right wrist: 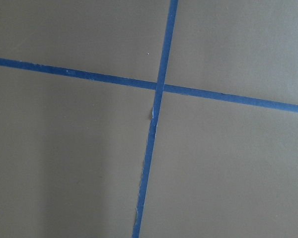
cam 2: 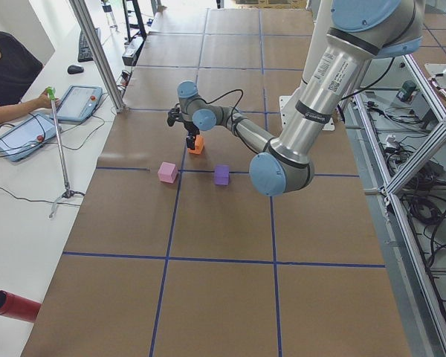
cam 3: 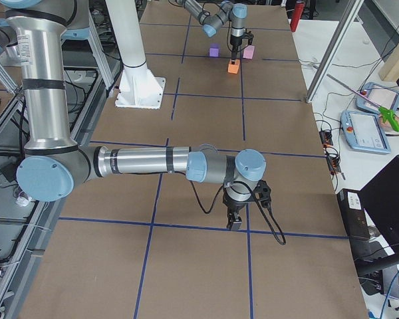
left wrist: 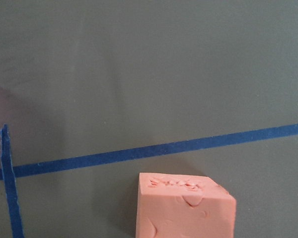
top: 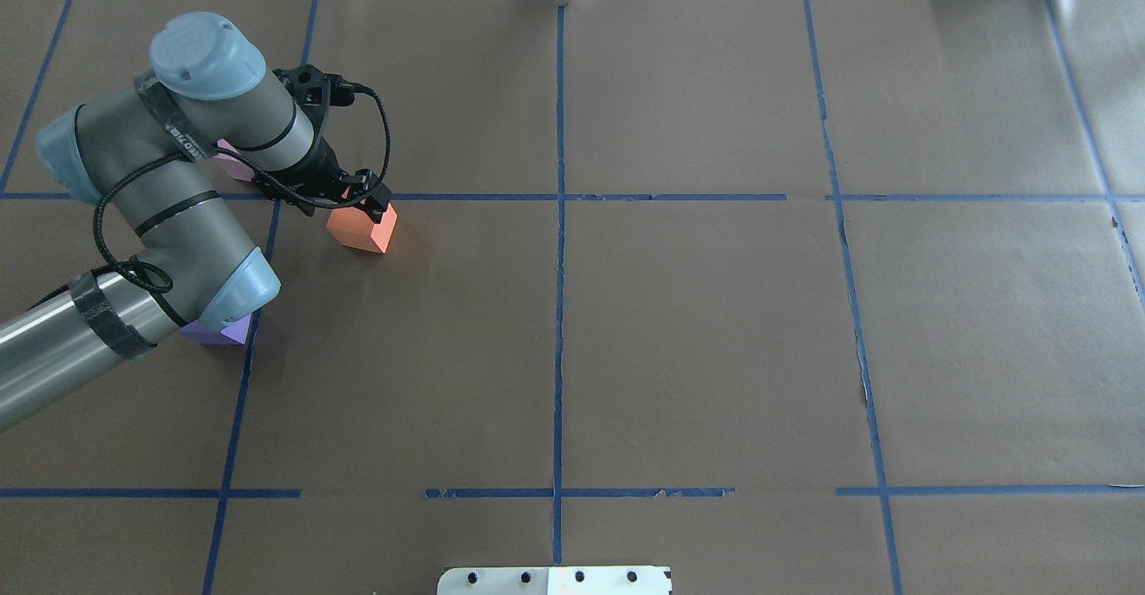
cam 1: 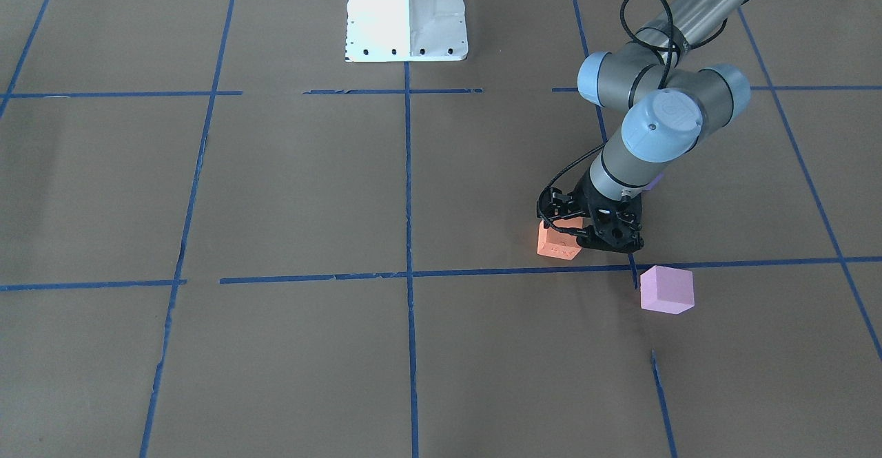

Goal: Arrange blocks in a line
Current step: 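Reach the left gripper down over the orange cube, then close the left gripper on the orange cube and lift it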

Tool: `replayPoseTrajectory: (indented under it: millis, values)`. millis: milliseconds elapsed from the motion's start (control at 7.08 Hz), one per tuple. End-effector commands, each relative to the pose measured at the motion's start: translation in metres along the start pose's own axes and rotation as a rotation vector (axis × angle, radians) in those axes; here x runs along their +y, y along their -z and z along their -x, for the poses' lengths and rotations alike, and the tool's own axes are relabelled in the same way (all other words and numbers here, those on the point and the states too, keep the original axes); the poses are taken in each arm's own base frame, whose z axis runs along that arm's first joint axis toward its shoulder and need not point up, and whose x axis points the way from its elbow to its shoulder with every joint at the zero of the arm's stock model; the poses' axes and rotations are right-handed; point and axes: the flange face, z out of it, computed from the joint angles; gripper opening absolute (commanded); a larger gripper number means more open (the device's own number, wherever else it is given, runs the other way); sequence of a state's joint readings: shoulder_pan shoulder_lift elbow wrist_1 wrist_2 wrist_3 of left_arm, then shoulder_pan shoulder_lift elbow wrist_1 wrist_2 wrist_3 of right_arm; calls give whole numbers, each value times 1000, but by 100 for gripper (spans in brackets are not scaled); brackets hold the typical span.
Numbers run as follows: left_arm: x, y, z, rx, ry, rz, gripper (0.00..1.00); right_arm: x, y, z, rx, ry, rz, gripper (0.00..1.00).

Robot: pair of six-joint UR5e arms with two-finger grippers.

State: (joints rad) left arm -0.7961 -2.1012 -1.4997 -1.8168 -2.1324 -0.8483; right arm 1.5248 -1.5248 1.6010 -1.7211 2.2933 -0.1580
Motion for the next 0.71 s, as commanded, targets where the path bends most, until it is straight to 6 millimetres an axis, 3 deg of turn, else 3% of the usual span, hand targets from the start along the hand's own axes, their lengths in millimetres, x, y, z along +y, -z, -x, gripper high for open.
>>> replayPoseTrajectory:
  millis: [0, 565]
  values:
    - [7, -13, -12, 23, 22, 3, 100, 0, 0, 0, 0, -1, 1, 100]
    - [2, -27, -12, -2, 18, -18, 100, 0, 0, 0, 0, -1, 1, 100]
